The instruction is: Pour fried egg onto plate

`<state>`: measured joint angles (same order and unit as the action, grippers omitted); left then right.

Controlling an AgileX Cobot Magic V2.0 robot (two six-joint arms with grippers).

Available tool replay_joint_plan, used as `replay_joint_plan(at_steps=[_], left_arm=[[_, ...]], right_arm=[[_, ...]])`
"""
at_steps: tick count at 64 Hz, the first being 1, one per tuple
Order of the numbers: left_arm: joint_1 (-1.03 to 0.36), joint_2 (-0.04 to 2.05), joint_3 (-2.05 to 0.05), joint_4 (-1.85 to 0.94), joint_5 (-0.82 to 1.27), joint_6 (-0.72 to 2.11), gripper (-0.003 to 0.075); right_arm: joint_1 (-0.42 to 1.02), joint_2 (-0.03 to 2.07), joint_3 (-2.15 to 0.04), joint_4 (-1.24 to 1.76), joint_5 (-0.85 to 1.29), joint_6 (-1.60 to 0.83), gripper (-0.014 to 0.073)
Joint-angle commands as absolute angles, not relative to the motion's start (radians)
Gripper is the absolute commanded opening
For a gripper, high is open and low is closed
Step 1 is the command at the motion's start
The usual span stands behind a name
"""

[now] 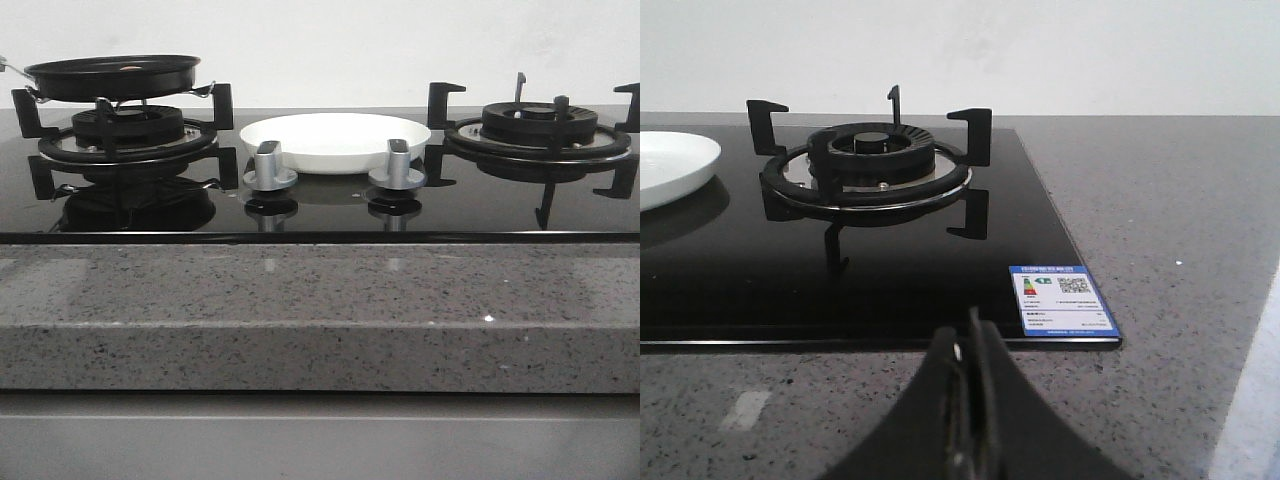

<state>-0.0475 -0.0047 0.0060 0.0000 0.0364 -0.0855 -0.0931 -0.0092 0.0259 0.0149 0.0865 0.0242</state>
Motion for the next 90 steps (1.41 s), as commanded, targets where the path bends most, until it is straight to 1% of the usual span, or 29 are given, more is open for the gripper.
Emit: replay_joint_plan(at_steps=[1, 52, 64, 69, 72, 79, 90], left_arm=[[-0.056, -0.023, 0.013, 0.0, -0.042, -0.097, -0.0019], [-0.056, -0.023, 0.013, 0.0, -0.046, -0.097, -0.0019], [-0.056, -0.023, 0.011, 0.0, -0.143, -0.097, -0.0019], [-0.056, -0.023, -0.009, -0.016, -0.178, -0.097, -0.0019], [-0.056, -0.023, -0.042, -0.039, -0.162, -0.097, -0.0019], [-0.056, -0.019, -0.145, -0.039, -0.063, -0.097, -0.0019], [-0.056, 0.039, -0.361, -0.035, 0.172, -0.095, -0.0019]], right_arm=[[-0.092, -0.03, 0.022, 0.013, 0.0, 0.018, -0.0069], [-0.092, -0.03, 0.022, 0.013, 0.0, 0.018, -0.0069], [-0.092, -0.03, 0.022, 0.013, -0.026, 0.018, -0.0069], [-0.092, -0.03, 0.021, 0.013, -0.08, 0.018, -0.0069], [-0.092, -0.03, 0.012, 0.013, -0.11, 0.018, -0.0069], [-0.092, -0.03, -0.046, 0.013, -0.086, 0.018, -0.0069], [-0.092, -0.024, -0.222, 0.013, 0.109, 0.018, -0.0069]])
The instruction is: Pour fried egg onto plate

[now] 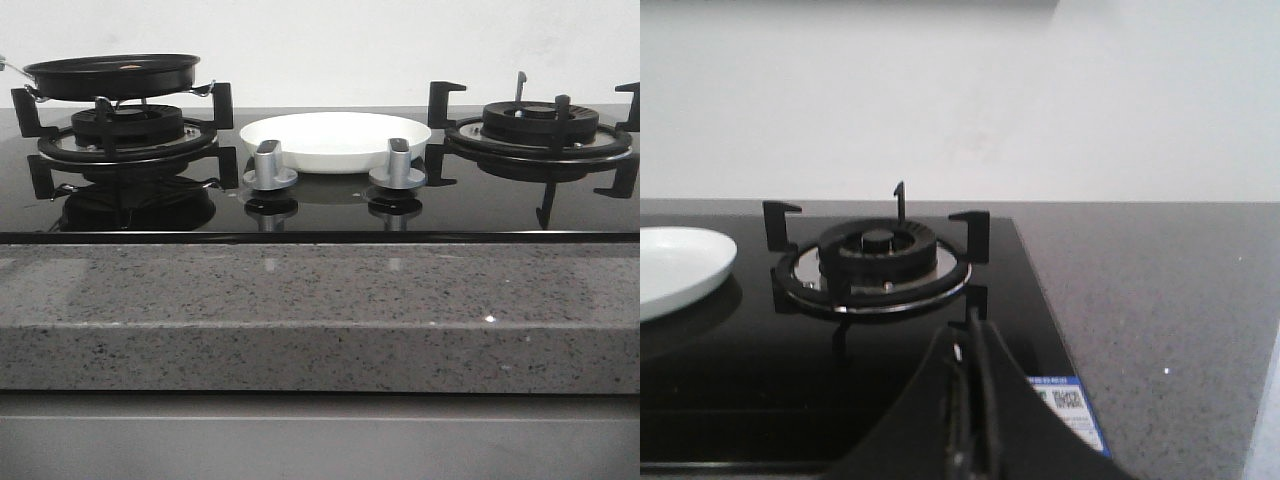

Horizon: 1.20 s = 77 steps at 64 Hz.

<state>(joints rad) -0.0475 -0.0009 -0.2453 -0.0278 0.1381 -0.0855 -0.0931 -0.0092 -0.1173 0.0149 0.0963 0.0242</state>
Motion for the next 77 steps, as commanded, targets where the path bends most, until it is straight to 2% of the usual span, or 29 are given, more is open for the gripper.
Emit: replay_joint_plan(at_steps=[1, 14, 26, 40, 77], left_arm=[[-0.056, 0.047, -0.379, -0.035, 0.192, -0.095, -0.0019], [-0.056, 0.198, -0.642, -0.033, 0.452, -0.091, -0.0019], [-0.056, 0.338, -0.783, -0.035, 0.597, -0.091, -0.0019], [-0.056, 0.392, -0.786, -0.035, 0.59, -0.091, -0.0019], [-0.056, 0.399, -0.786, -0.037, 0.571, -0.091, -0.0018]], right_arm=[[-0.092, -0.022, -0.249, 0.013, 0.127, 0.018, -0.0069], [-0.092, 0.087, -0.503, 0.013, 0.375, 0.018, -0.0069], [-0.092, 0.236, -0.692, 0.013, 0.558, 0.018, -0.0069], [-0.092, 0.324, -0.712, 0.013, 0.556, 0.018, -0.0069], [-0.092, 0.327, -0.712, 0.014, 0.542, 0.018, -0.0068]])
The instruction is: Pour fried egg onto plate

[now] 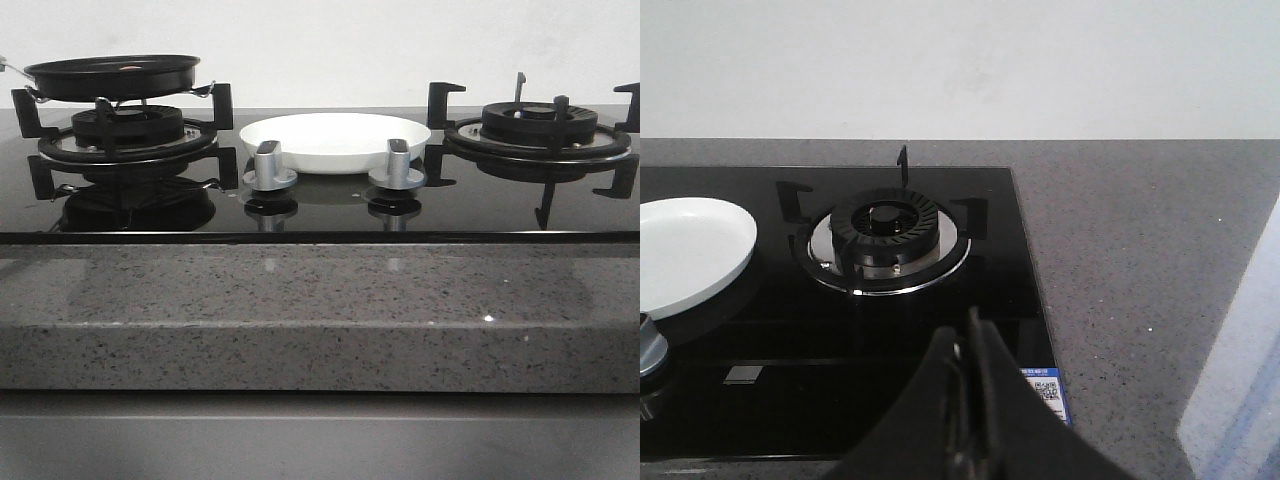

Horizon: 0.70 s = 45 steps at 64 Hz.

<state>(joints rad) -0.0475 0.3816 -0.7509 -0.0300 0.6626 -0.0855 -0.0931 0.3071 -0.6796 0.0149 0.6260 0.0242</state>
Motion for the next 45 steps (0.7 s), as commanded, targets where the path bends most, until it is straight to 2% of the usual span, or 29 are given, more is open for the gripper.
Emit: replay_joint_plan(at_steps=[1, 7, 11, 16, 20, 22, 25, 45], left_arm=[[-0.056, 0.399, -0.786, -0.037, 0.571, -0.091, -0.0018], [-0.056, 0.399, -0.786, -0.037, 0.571, -0.091, 0.0048], [-0.056, 0.399, -0.786, -0.029, 0.571, -0.088, 0.0167], [-0.056, 0.399, -0.786, -0.018, 0.571, -0.064, 0.0366], [-0.056, 0.399, -0.786, -0.014, 0.57, -0.062, 0.0499], [-0.056, 0.399, -0.786, -0.019, 0.57, -0.062, 0.053], [-0.056, 0.399, -0.786, -0.044, 0.572, -0.062, 0.0549], [-0.056, 0.399, -0.786, -0.07, 0.572, -0.062, 0.0545]], right_arm=[[-0.092, 0.327, -0.712, 0.014, 0.542, 0.018, -0.0067], [-0.093, 0.327, -0.712, 0.014, 0.54, 0.018, 0.0], [-0.093, 0.327, -0.712, 0.014, 0.54, 0.018, 0.0125], [-0.093, 0.327, -0.712, 0.013, 0.538, 0.018, 0.0288], [-0.093, 0.327, -0.712, 0.013, 0.536, 0.018, 0.0365], [-0.093, 0.327, -0.712, 0.013, 0.534, 0.018, 0.0382], [-0.093, 0.327, -0.712, 0.013, 0.534, 0.018, 0.0385], [-0.093, 0.327, -0.712, 0.013, 0.534, 0.018, 0.0381]])
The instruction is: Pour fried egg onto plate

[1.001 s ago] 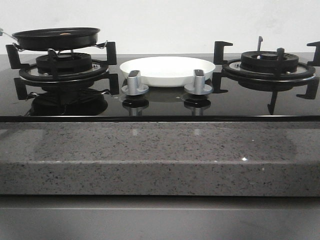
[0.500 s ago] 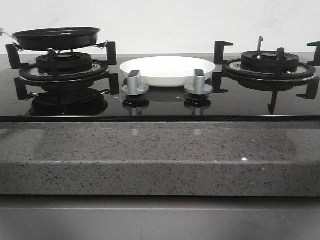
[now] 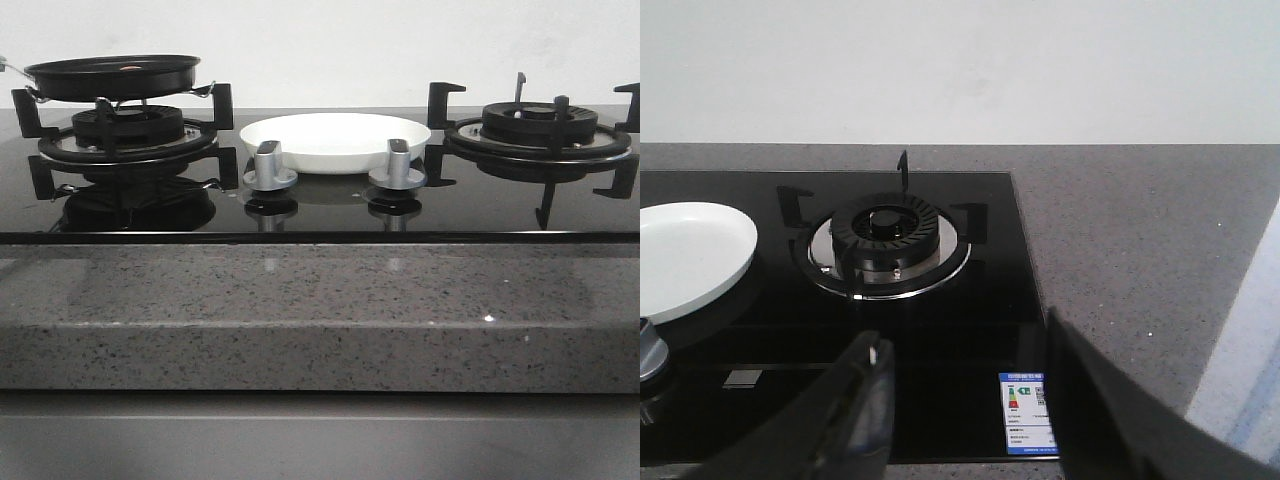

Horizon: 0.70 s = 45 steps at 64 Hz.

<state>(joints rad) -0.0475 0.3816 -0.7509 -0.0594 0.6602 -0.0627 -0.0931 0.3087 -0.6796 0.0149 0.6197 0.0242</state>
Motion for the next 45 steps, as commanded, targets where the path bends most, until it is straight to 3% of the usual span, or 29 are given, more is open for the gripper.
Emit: replay_joint_plan(at_steps=[1, 26, 40, 45], left_arm=[[-0.056, 0.399, -0.786, -0.07, 0.572, -0.062, 0.0545], [-0.235, 0.399, -0.786, -0.07, 0.572, -0.062, 0.0545], [-0.248, 0.399, -0.786, -0.07, 0.572, -0.062, 0.0545], [-0.248, 0.399, -0.786, -0.07, 0.572, -0.062, 0.0545]], right_arm=[[-0.093, 0.327, -0.712, 0.013, 0.534, 0.018, 0.0381], [-0.084, 0.364, -0.727, 0.116, 0.548, -0.016, 0.0381], [-0.021, 0.574, -0.862, 0.36, 0.716, -0.269, 0.0386], [0.0, 0.679, -0.918, 0.405, 0.76, -0.308, 0.044]])
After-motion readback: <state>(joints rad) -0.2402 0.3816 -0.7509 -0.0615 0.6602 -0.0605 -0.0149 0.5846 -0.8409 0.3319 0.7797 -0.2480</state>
